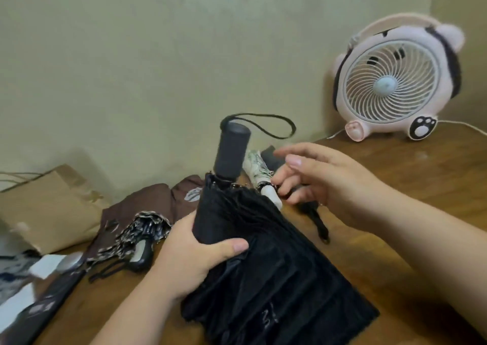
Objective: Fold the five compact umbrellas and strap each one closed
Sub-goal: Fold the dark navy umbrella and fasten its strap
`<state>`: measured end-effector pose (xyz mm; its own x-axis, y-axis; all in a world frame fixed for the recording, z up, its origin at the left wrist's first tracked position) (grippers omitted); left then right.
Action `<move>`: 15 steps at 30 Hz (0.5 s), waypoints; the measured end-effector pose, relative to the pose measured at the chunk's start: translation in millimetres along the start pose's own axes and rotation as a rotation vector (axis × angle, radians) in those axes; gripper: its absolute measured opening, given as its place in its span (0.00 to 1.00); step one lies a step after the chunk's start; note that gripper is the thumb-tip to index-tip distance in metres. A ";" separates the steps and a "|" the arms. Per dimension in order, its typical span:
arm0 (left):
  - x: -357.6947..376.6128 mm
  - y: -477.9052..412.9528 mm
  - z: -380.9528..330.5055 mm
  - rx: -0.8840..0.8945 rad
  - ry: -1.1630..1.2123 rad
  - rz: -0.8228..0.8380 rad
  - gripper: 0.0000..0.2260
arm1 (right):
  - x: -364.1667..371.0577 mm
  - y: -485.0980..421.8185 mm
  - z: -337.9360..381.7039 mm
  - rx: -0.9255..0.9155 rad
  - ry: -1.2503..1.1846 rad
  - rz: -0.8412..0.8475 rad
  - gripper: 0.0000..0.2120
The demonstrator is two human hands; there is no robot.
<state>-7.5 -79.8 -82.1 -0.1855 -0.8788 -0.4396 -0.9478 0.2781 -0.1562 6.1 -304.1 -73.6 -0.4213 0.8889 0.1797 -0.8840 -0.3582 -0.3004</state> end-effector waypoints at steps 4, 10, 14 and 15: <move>-1.8 13.3 9.9 0.102 0.442 -0.157 0.28 | 24.3 -1.5 -8.6 0.111 0.001 0.047 0.28; 12.9 15.3 2.2 0.258 0.599 0.013 0.36 | 84.8 -9.6 28.5 0.029 0.229 0.330 0.13; 6.4 19.2 1.2 0.289 0.524 0.042 0.28 | 109.5 -26.4 56.6 -0.012 0.302 0.419 0.13; 4.9 20.5 1.2 0.297 0.523 0.054 0.28 | 116.2 -30.6 63.1 -0.026 0.351 0.429 0.13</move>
<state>-27.5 -78.0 -88.5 -0.4056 -0.9136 0.0273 -0.8345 0.3579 -0.4190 -28.6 -207.9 15.6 -0.6456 0.7085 -0.2851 -0.6410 -0.7056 -0.3021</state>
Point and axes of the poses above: each hand's wrist, its own y-axis away from the middle knuckle, its own x-axis out of the palm, z = x × y, the point moved 8 cm from there along -y, towards the middle knuckle, and after that the axes turned 7 degrees about z, right-handed, at the moved point
